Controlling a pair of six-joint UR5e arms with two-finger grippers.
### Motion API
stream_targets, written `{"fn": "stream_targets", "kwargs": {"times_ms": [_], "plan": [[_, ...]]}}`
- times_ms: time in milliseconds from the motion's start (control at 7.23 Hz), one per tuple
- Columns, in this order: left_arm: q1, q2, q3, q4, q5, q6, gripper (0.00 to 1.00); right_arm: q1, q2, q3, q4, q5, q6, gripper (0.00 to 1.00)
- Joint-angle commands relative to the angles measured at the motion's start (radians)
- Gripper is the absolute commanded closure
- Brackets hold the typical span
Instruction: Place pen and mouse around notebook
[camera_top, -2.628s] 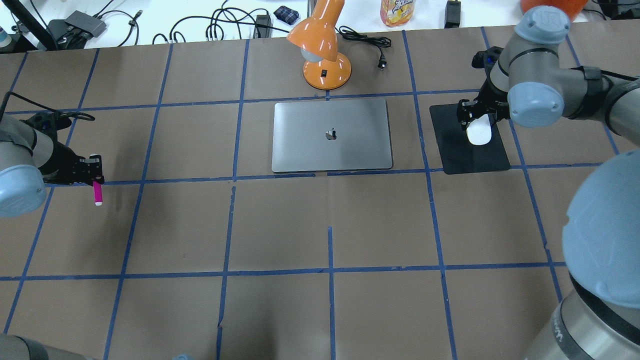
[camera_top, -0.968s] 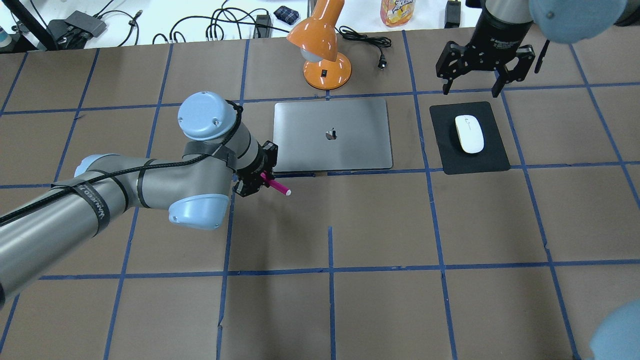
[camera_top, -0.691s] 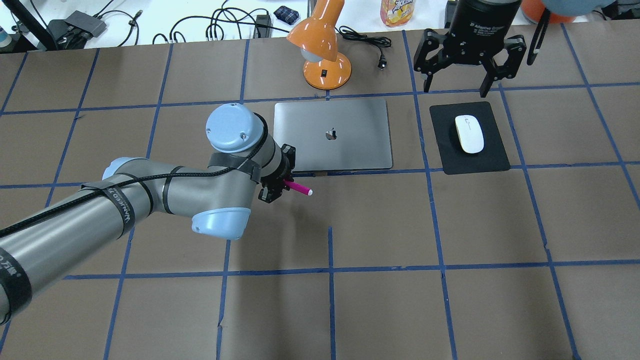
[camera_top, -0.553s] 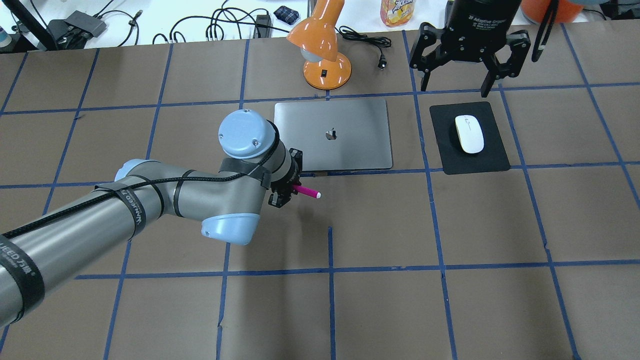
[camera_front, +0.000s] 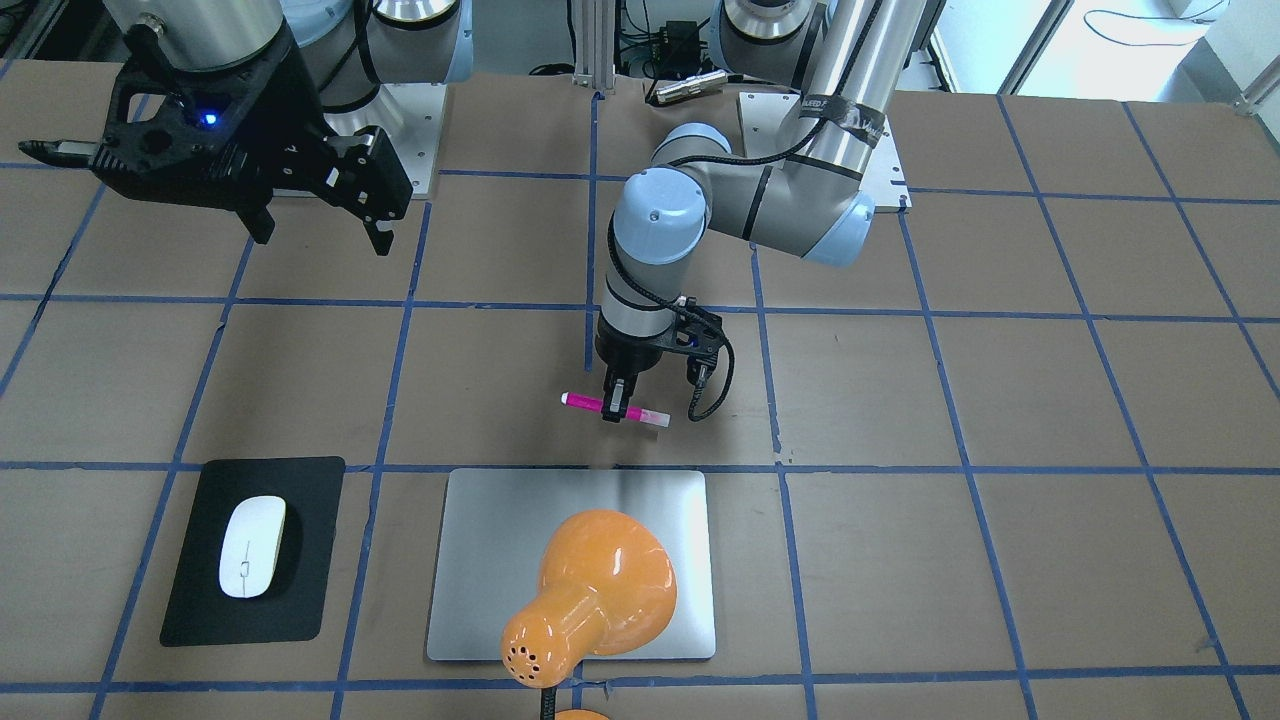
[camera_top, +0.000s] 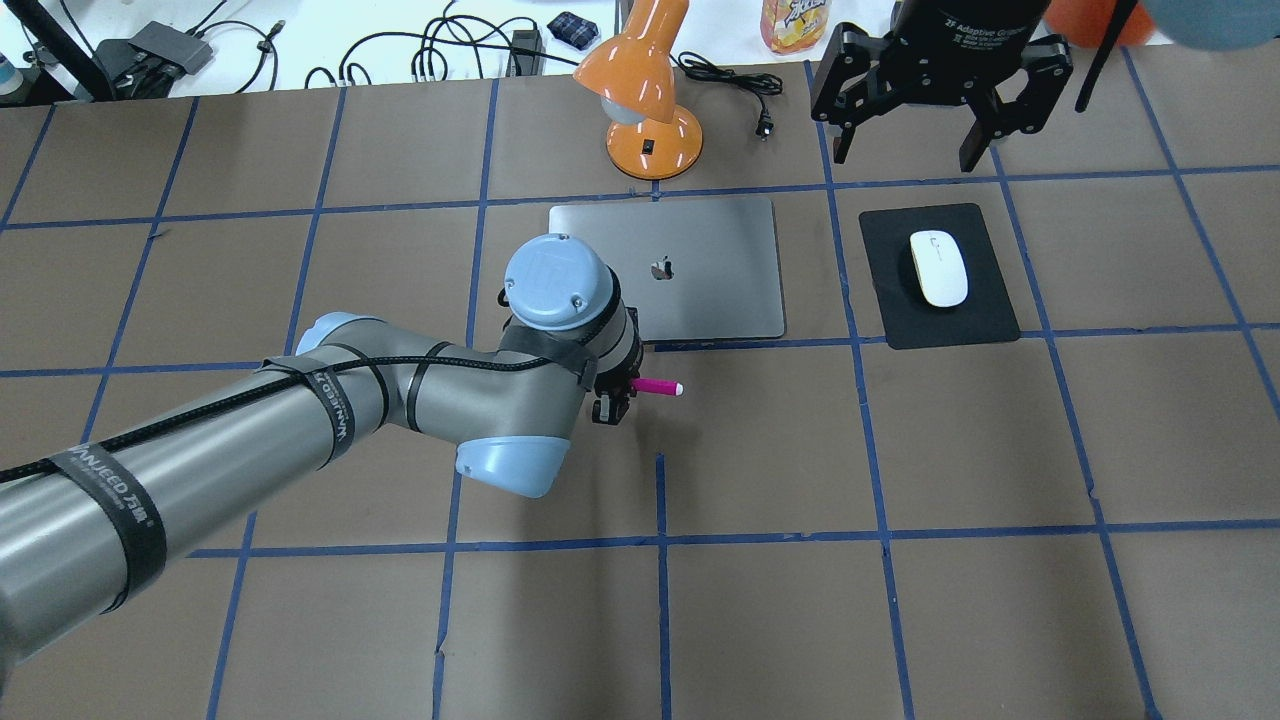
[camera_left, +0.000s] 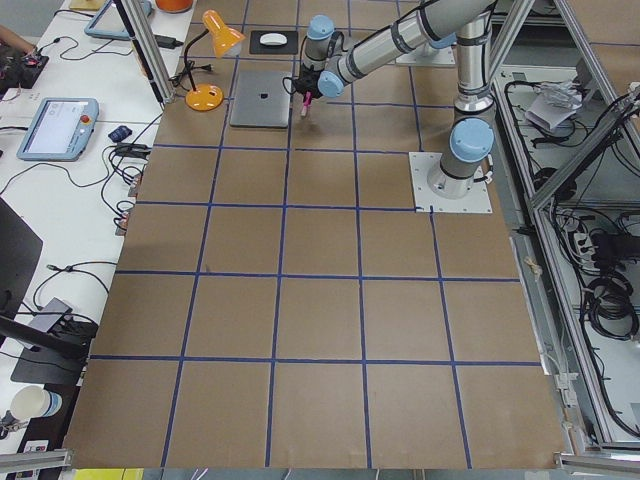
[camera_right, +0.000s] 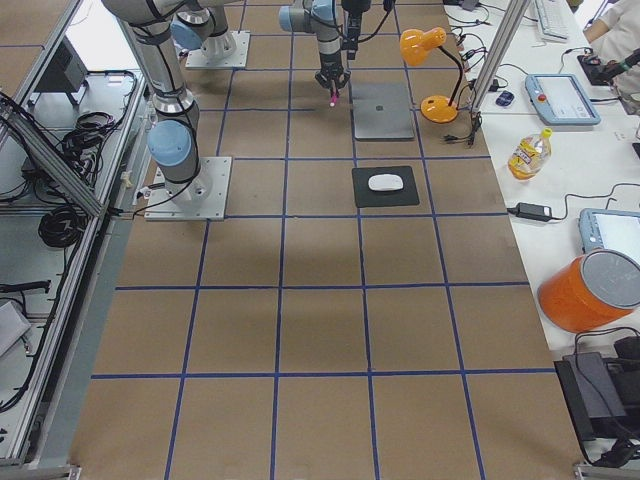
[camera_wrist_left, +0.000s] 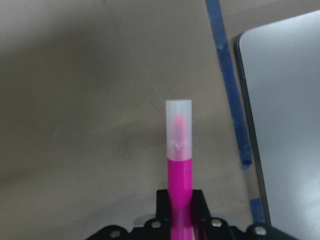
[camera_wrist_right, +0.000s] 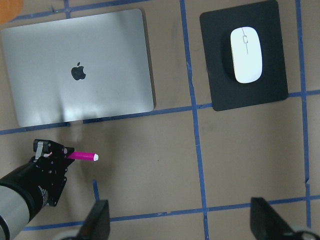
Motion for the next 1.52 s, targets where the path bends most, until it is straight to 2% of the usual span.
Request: {"fn": "stream_targets", "kwargs": {"times_ms": [0, 553, 691, 830, 968, 1245, 1383], "plan": [[-0.027, -0.028, 0.017, 0.0, 0.002, -0.067, 1.0, -0.007, -0.002, 0.009, -0.056, -0.001, -0.035, 0.0], [-0.052, -0.045, 0.017, 0.002, 0.0, -0.069, 1.0, -0.013, 0.004, 0.016, -0.13, 0.007, -0.09, 0.0], [-0.052, -0.046, 0.017, 0.005, -0.001, -0.069, 0.39, -0.013, 0.004, 0.019, -0.13, 0.007, -0.09, 0.0], [-0.052, -0.045, 0.017, 0.008, -0.006, -0.057, 0.0, -0.013, 0.001, 0.039, -0.13, 0.006, -0.092, 0.0], [-0.052, -0.04, 0.018, 0.008, -0.007, -0.033, 0.0, -0.013, -0.008, 0.059, -0.135, 0.007, -0.087, 0.0], [-0.006, -0.001, 0.023, -0.006, -0.013, 0.242, 0.0, -0.017, -0.003, 0.046, -0.144, 0.007, -0.089, 0.0], [0.044, 0.016, 0.022, -0.008, -0.089, 0.353, 0.0, -0.017, -0.008, 0.041, -0.079, 0.006, -0.089, 0.0]]}}
